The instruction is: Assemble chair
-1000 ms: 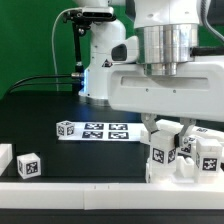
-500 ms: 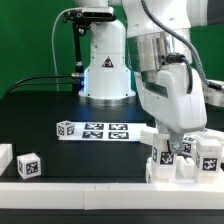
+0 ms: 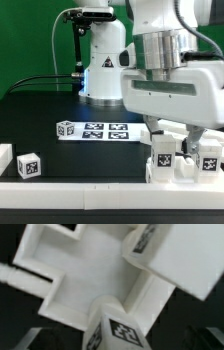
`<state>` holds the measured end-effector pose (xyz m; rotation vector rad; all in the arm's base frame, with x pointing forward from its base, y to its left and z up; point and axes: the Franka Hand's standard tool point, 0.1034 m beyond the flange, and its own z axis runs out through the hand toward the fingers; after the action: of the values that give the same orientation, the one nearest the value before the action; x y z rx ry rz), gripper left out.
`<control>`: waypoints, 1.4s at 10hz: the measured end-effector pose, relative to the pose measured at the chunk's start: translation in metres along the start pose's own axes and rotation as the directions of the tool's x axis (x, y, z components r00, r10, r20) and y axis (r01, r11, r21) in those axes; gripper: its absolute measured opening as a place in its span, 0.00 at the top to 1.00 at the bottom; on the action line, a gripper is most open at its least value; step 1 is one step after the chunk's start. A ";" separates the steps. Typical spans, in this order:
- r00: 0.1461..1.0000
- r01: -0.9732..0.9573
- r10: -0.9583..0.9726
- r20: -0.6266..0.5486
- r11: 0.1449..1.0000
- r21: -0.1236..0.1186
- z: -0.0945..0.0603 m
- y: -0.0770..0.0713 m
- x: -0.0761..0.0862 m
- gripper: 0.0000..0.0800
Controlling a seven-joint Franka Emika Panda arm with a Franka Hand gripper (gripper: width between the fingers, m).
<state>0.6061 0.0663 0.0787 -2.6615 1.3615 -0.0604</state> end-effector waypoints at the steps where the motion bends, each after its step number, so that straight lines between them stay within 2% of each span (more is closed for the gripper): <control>1: 0.998 0.062 -0.062 -0.007 0.998 0.005 0.000 0.003 0.004 0.20; 3: 0.977 0.212 -0.212 -0.008 0.977 0.001 0.001 0.004 0.004 0.19; 5: 0.878 0.476 -0.477 -0.046 0.879 -0.025 0.002 0.005 0.014 0.19; 6: 0.868 0.491 -0.491 -0.070 0.871 -0.022 0.003 0.003 0.016 0.19; 7: 0.880 0.469 -0.470 -0.067 0.883 -0.020 0.003 0.004 0.015 0.29; 8: 0.880 0.469 -0.469 -0.067 0.883 -0.020 0.003 0.004 0.015 0.52; 9: 0.896 0.438 -0.438 -0.068 0.899 -0.019 0.003 0.005 0.016 0.64; 12: 0.993 0.099 -0.098 -0.070 0.995 0.004 0.003 0.007 0.018 0.64; 13: 0.996 -0.068 0.068 -0.061 0.998 0.011 0.003 0.009 0.019 0.64; 14: 0.962 -0.267 0.268 -0.044 0.963 0.032 0.004 0.010 0.019 0.64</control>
Offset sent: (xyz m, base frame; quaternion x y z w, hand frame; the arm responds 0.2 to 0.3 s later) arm -0.0002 -0.0115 -0.0026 -0.0109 0.0143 -0.1663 0.9859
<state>0.6096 0.0453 0.0724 -2.4445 1.7105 -0.1103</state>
